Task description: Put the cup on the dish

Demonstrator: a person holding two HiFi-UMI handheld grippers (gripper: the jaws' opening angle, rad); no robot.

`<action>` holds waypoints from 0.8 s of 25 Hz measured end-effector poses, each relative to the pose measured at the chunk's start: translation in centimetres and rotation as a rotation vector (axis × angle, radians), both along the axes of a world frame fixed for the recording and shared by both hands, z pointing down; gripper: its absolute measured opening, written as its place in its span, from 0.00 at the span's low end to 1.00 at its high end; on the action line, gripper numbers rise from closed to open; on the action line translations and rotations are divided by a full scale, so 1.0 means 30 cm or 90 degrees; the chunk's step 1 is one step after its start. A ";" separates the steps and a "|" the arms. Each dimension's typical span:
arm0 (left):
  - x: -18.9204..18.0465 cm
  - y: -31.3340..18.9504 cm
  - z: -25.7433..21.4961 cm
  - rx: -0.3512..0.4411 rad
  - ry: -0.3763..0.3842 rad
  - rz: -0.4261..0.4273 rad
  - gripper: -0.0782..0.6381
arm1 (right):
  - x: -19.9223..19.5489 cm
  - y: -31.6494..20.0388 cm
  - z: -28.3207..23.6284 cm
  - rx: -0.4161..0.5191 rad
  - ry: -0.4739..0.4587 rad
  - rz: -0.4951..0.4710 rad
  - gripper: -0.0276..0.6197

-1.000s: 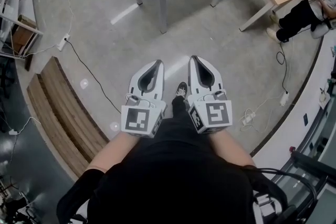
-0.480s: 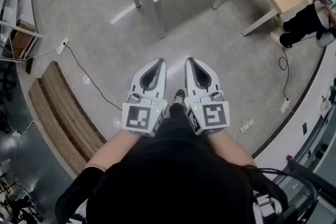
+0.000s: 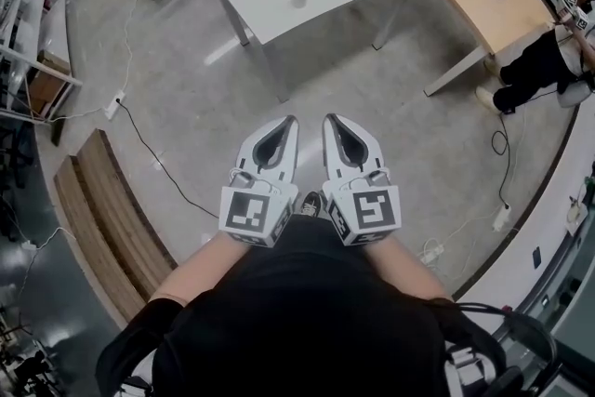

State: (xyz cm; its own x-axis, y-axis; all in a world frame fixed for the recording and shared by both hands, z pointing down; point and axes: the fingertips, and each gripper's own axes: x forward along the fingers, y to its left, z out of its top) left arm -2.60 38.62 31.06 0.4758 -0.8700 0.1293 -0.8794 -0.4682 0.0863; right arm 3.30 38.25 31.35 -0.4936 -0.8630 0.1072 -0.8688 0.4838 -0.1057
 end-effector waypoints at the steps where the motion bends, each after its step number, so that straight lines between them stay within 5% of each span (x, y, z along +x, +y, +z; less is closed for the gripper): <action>1: 0.005 -0.011 0.001 -0.004 -0.006 -0.003 0.12 | 0.008 -0.015 -0.006 0.001 -0.002 -0.002 0.06; 8: -0.009 -0.046 0.003 -0.011 -0.002 -0.040 0.12 | 0.044 -0.059 -0.009 0.001 -0.013 -0.008 0.06; 20: 0.029 -0.080 0.004 0.006 -0.004 -0.014 0.12 | 0.104 -0.104 0.005 -0.015 -0.012 0.021 0.06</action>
